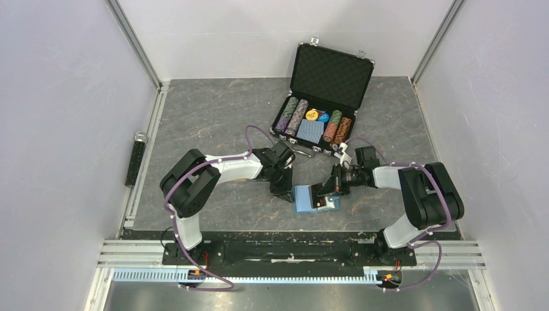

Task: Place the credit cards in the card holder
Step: Insert the credit card into the card holder.

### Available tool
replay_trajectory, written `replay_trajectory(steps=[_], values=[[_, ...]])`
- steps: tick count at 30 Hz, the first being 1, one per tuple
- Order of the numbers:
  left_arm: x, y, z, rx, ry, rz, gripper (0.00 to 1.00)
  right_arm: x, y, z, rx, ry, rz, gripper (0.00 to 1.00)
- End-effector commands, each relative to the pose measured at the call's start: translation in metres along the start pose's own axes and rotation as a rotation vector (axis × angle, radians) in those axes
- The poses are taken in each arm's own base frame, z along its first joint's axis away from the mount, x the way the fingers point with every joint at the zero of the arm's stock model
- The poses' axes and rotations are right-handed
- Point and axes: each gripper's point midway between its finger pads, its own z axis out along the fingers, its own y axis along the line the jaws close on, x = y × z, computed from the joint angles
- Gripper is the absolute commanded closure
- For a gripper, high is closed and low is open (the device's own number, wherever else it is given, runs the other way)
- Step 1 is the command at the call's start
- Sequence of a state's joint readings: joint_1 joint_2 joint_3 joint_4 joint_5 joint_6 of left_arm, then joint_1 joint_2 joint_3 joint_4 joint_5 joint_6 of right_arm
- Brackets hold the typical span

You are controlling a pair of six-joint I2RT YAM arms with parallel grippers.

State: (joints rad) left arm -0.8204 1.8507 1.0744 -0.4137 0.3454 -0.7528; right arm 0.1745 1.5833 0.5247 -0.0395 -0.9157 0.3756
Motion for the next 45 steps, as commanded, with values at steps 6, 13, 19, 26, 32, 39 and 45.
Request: replay_trajectory(steps=[6, 13, 19, 26, 32, 39, 45], values=[[-0.003, -0.006, 0.005, 0.009, 0.002, 0.058, 0.98, 0.0, -0.006, 0.008, 0.033, -0.014, -0.01, 1.0], [-0.003, -0.007, 0.005, 0.011, 0.004, 0.057, 0.98, -0.002, -0.005, 0.016, 0.121, 0.021, -0.03, 0.97], [-0.002, -0.006, 0.006, 0.008, 0.005, 0.057, 0.98, -0.007, -0.01, 0.011, 0.236, 0.048, -0.083, 0.82], [-0.002, -0.005, 0.009, 0.006, 0.016, 0.052, 0.98, -0.013, -0.008, 0.0, 0.371, 0.095, -0.177, 0.54], [-0.005, -0.007, 0.011, 0.009, 0.016, 0.061, 0.98, -0.016, 0.001, -0.003, 0.414, 0.116, -0.233, 0.39], [-0.005, -0.008, 0.012, 0.01, 0.02, 0.063, 0.98, -0.012, 0.007, -0.004, 0.405, 0.152, -0.248, 0.31], [-0.006, -0.009, 0.011, 0.013, 0.018, 0.065, 0.98, -0.005, 0.015, 0.006, 0.322, 0.175, -0.211, 0.46]])
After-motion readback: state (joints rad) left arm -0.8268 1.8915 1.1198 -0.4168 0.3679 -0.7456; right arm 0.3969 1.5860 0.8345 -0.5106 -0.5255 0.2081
